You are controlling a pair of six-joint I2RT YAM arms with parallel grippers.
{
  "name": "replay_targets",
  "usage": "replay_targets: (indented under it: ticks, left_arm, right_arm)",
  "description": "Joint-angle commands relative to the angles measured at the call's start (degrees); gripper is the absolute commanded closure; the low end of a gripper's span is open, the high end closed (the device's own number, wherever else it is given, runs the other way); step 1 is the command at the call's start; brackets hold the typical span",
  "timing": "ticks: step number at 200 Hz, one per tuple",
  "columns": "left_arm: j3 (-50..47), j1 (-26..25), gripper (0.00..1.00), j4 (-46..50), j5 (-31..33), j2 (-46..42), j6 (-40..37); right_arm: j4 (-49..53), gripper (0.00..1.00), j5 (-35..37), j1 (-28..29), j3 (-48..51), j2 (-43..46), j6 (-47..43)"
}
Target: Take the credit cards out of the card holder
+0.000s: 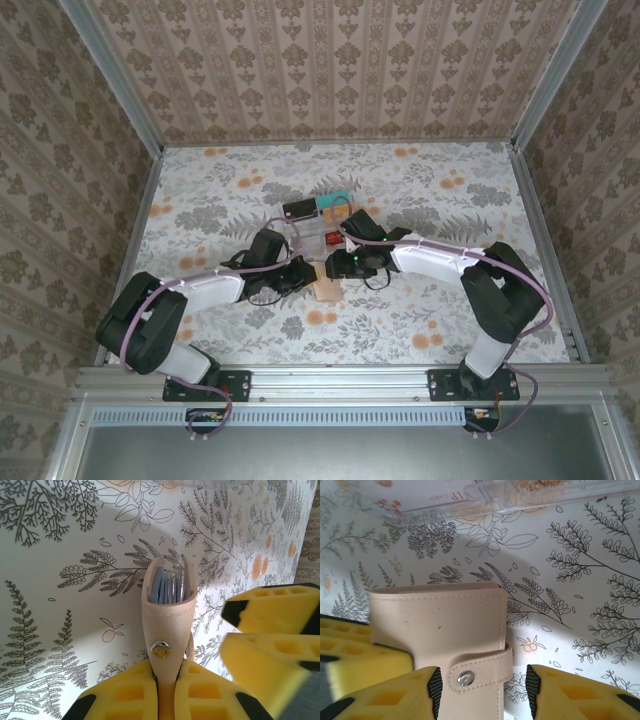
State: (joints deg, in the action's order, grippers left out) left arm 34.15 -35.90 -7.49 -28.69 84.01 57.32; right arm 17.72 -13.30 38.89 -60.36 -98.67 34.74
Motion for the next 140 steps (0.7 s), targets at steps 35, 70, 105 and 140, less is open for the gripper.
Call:
replay_targets:
  ticks: [35, 70, 105, 140]
  left_arm:
    - [2.4, 0.3, 1.00, 0.5, 0.4, -0.5, -1.9]
    - [2.2, 0.2, 1.00, 0.3, 0.3, -0.2, -1.8]
    - [2.0, 0.3, 1.00, 0.3, 0.5, -0.5, -1.8]
    - [1.7, 0.3, 1.00, 1.2, 1.3, -0.7, -2.6]
  right_arm:
    - [0.3, 0.44, -5.5, 0.4, -2.8, -3.8, -0.5]
    - [1.0, 0.44, -4.7, 0.5, -2.8, -4.9, -0.3]
    - [3.1, 0.54, 0.0, 0.6, -2.8, -5.0, -0.4]
    - [5.9, 0.64, 4.1, 0.6, -3.3, -4.8, 0.6]
